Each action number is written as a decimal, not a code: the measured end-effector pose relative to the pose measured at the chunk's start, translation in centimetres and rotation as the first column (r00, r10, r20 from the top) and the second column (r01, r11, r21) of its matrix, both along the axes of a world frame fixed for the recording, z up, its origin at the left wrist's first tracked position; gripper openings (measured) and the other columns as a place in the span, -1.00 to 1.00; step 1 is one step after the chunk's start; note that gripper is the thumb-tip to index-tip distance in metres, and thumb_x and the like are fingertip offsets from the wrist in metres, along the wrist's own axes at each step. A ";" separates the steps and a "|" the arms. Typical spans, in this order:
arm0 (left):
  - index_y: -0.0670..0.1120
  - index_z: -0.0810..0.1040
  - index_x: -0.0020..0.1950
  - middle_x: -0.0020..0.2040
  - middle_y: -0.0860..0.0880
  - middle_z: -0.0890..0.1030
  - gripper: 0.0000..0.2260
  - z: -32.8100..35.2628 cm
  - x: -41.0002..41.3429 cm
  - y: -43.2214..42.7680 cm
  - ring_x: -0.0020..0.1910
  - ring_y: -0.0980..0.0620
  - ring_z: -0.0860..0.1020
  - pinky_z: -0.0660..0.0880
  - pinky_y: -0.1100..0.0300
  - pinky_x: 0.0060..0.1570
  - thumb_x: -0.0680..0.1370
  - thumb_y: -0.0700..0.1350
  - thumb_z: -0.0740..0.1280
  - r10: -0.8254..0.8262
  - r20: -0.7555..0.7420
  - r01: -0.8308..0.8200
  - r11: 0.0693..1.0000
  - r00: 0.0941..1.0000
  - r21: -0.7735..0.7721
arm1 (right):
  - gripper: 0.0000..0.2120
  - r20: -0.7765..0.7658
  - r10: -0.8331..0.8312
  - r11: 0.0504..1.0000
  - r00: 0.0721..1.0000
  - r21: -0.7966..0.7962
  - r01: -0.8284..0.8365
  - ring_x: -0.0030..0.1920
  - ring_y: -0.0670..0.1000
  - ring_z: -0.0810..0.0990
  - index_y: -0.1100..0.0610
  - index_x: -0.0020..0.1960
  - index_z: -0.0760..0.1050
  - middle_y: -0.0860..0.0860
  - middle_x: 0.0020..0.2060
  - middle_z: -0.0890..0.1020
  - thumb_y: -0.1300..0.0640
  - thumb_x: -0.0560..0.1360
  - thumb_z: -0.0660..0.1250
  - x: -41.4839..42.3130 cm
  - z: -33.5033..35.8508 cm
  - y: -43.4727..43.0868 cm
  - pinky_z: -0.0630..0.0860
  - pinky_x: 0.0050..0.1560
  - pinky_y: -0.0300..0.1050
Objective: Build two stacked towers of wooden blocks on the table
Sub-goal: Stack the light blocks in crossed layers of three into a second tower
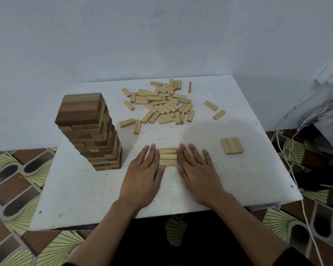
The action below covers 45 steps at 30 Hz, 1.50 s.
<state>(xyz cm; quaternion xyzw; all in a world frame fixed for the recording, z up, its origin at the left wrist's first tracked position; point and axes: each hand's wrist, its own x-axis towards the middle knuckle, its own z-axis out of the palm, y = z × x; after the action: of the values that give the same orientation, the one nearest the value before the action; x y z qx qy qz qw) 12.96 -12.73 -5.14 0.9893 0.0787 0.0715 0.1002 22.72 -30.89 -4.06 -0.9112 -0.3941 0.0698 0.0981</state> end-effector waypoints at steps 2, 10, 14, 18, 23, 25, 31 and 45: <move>-0.20 0.26 0.59 0.61 -0.10 0.24 -0.46 0.1 0.0 0.0 0.63 -0.05 0.09 0.26 -0.05 0.51 0.73 0.10 -0.06 -0.010 0.003 0.010 1.000 1.000 0.001 | -0.39 0.006 -0.007 1.000 1.000 0.002 0.007 0.60 -0.07 -0.31 0.00 0.62 -0.22 -0.14 0.61 -0.19 -0.19 0.61 -0.37 -0.1 -0.1 0.1 -0.33 0.56 0.07; -0.16 0.34 0.56 0.59 -0.03 0.30 -0.51 -0.2 0.0 0.0 0.62 0.02 0.12 0.33 -0.07 0.47 0.73 0.09 0.03 0.020 0.057 -0.016 0.996 0.998 -0.083 | -0.45 0.015 -0.025 0.999 1.000 0.042 0.025 0.61 -0.07 -0.25 -0.04 0.61 -0.16 -0.16 0.62 -0.12 -0.17 0.66 -0.29 -0.1 -0.5 0.0 -0.26 0.59 0.09; -0.14 0.33 0.57 0.60 -0.01 0.28 -0.50 -0.2 0.1 0.0 0.63 0.04 0.10 0.32 -0.07 0.48 0.73 0.11 0.03 0.028 0.054 -0.022 0.994 0.998 -0.107 | -0.45 0.004 -0.040 0.997 0.999 0.071 0.039 0.61 -0.10 -0.24 -0.06 0.62 -0.09 -0.18 0.62 -0.07 -0.18 0.67 -0.25 0.0 -0.5 -0.1 -0.23 0.60 0.08; -0.11 0.33 0.57 0.60 0.03 0.26 -0.49 -0.1 0.1 0.1 0.63 0.08 0.07 0.30 -0.05 0.50 0.73 0.14 0.00 0.041 0.047 -0.034 0.990 0.998 -0.137 | -0.46 -0.008 -0.054 0.994 0.999 0.097 0.054 0.61 -0.11 -0.22 -0.08 0.63 -0.01 -0.19 0.62 -0.03 -0.17 0.68 -0.21 0.0 -0.5 -0.1 -0.19 0.61 0.08; -0.10 0.32 0.58 0.61 0.05 0.24 -0.48 -0.1 0.1 0.1 0.63 0.10 0.04 0.28 -0.03 0.51 0.72 0.15 -0.02 0.047 0.035 -0.042 0.990 0.998 -0.133 | -0.46 -0.015 -0.059 0.993 0.998 0.105 0.061 0.61 -0.11 -0.21 -0.08 0.63 0.03 -0.19 0.61 -0.01 -0.18 0.68 -0.21 -0.1 -0.4 0.0 -0.17 0.61 0.09; -0.10 0.32 0.58 0.61 0.04 0.25 -0.49 -0.1 0.1 0.0 0.63 0.09 0.05 0.28 -0.02 0.51 0.73 0.14 -0.01 0.046 0.037 -0.041 0.991 0.998 -0.124 | -0.45 -0.008 -0.059 0.992 0.998 0.110 0.060 0.61 -0.10 -0.19 -0.07 0.63 0.04 -0.17 0.62 0.01 -0.17 0.68 -0.21 -0.1 -0.5 0.0 -0.15 0.61 0.10; -0.12 0.34 0.57 0.60 0.02 0.28 -0.50 0.0 0.2 -0.1 0.63 0.08 0.08 0.31 -0.02 0.49 0.72 0.12 0.02 0.054 0.045 -0.048 0.991 0.998 -0.122 | -0.46 -0.003 -0.061 0.992 0.998 0.113 0.061 0.62 -0.09 -0.19 -0.05 0.63 0.04 -0.16 0.62 0.01 -0.17 0.68 -0.20 -0.1 -0.5 0.0 -0.14 0.61 0.12; -0.07 0.24 0.61 0.63 0.06 0.19 -0.46 0.1 -0.1 0.2 0.62 0.17 0.00 0.12 0.06 0.57 0.70 0.18 0.08 0.064 0.024 -0.057 0.975 0.998 -0.213 | -0.32 -0.142 -0.094 0.969 0.985 0.214 0.124 0.59 -0.23 -0.15 -0.01 0.63 0.07 -0.20 0.60 0.07 -0.29 0.60 -0.16 0.2 0.3 -0.1 -0.22 0.60 -0.08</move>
<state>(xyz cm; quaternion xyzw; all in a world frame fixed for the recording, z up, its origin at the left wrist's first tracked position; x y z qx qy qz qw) 12.83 -12.51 -5.01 0.9689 0.1144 0.0807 0.2041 22.91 -31.03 -3.71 -0.9082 -0.3414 0.0791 0.2286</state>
